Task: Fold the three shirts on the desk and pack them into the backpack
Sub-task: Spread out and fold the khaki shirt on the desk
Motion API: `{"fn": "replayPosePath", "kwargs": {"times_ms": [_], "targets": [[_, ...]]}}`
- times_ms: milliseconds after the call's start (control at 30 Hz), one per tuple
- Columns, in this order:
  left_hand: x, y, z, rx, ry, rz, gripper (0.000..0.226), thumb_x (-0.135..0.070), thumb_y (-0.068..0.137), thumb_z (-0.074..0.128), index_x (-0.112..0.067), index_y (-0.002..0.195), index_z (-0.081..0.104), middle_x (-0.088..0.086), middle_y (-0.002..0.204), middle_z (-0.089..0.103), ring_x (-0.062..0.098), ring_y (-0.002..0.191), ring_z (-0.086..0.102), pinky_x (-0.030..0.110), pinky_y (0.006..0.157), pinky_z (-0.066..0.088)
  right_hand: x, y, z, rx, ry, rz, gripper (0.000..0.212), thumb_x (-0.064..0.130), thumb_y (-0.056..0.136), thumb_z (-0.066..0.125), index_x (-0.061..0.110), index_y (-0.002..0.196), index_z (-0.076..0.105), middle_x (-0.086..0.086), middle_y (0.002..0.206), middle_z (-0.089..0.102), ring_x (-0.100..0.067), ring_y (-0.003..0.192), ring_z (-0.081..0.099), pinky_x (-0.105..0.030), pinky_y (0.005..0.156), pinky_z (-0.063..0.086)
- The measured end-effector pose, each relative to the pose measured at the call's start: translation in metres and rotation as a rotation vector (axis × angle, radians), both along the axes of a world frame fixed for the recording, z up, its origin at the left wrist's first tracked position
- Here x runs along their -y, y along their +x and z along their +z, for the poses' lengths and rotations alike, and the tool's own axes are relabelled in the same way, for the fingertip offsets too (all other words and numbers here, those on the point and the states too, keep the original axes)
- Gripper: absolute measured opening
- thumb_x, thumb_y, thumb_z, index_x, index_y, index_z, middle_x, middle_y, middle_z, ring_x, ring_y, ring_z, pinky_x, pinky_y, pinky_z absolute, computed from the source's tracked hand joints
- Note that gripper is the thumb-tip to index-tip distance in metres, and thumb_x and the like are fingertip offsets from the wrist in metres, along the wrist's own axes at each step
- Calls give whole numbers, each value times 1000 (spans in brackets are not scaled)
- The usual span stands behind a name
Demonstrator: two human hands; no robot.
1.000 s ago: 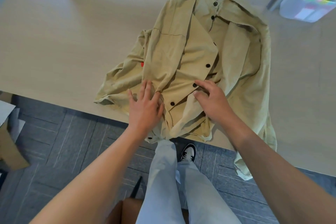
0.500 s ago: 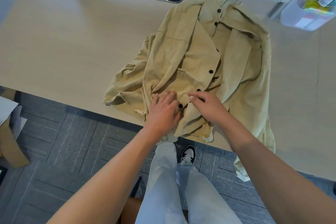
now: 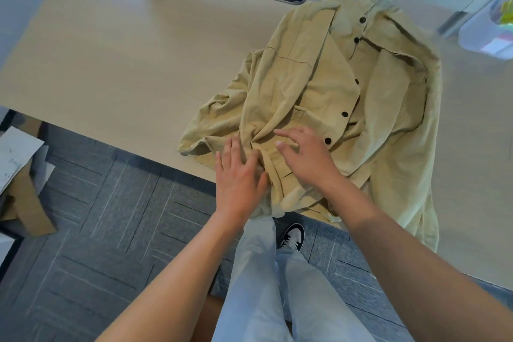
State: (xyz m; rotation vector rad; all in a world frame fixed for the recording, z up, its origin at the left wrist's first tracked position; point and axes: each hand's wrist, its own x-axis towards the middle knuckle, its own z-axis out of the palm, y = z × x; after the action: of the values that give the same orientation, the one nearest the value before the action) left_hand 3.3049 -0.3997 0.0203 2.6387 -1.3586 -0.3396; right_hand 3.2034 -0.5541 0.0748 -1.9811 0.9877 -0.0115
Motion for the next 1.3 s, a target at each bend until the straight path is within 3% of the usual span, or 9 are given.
{"fn": "replayPosePath", "kwargs": {"times_ms": [67, 200, 333, 400, 467, 667, 800, 1033, 1300], "targets": [[-8, 1, 0, -45, 31, 44, 51, -52, 98, 52, -28, 143, 48, 23, 164, 28, 38, 156, 14, 60, 124, 19, 4, 19, -4, 34, 133, -12, 36, 37, 106, 56, 34, 141, 64, 5, 143, 55, -4, 124, 48, -17, 99, 37], [-12, 1, -4, -167, 12, 44, 55, -47, 100, 46, -22, 149, 48, 12, 147, 52, 32, 149, 32, 59, 123, 20, 13, 49, -14, 13, 297, -33, 40, 39, 105, 58, 30, 143, 63, 5, 148, 59, -12, 135, 54, -36, 115, 44], [-11, 7, 1, -271, -164, 72, 43, -29, 100, 53, -9, 137, 62, 7, 118, 61, 28, 117, 49, 54, 108, 39, 12, 62, -12, 3, 259, -28, 44, 35, 106, 59, 19, 147, 59, 4, 145, 55, -7, 126, 53, -21, 100, 42], [-15, 13, 7, -281, -254, 114, 37, -23, 100, 53, -6, 130, 66, 5, 110, 61, 24, 107, 49, 51, 101, 44, 8, 66, -6, 60, 243, -35, 49, 36, 104, 61, 19, 150, 57, 6, 140, 54, -6, 121, 55, -29, 102, 51], [-22, 25, 18, -300, -309, 178, 39, -26, 101, 50, -7, 132, 65, 3, 112, 60, 22, 107, 51, 47, 100, 46, 3, 72, 3, 112, 239, -33, 52, 37, 102, 64, 19, 150, 56, 7, 133, 55, -7, 118, 58, -37, 108, 51], [-33, 94, 70, -316, -456, 342, 35, -22, 103, 51, -9, 132, 64, 0, 119, 55, 18, 106, 55, 46, 98, 49, -11, 119, 49, 234, 271, -18, 51, 37, 102, 65, 23, 151, 55, 8, 135, 56, 8, 109, 56, -9, 88, 44], [-30, 171, 106, -213, -481, 284, 31, -18, 103, 51, -8, 127, 67, 0, 117, 55, 13, 97, 55, 48, 97, 48, -11, 170, 73, 288, 269, -42, 51, 39, 100, 67, 24, 148, 59, 8, 137, 58, -8, 122, 61, -32, 107, 50], [7, 335, 122, 56, -349, 53, 31, -28, 99, 53, -13, 117, 72, 11, 131, 60, 34, 121, 55, 52, 107, 39, -3, 271, 78, 249, 231, -118, 58, 44, 98, 67, 27, 151, 54, 9, 143, 60, -10, 125, 63, -40, 113, 47], [14, 378, 66, -128, -84, -2, 49, -41, 102, 54, -14, 143, 57, 17, 161, 37, 34, 153, 27, 54, 124, 21, -18, 302, 22, -65, 150, -213, 39, 28, 102, 61, 19, 139, 64, -1, 130, 69, -15, 114, 64, -28, 95, 47]]}}
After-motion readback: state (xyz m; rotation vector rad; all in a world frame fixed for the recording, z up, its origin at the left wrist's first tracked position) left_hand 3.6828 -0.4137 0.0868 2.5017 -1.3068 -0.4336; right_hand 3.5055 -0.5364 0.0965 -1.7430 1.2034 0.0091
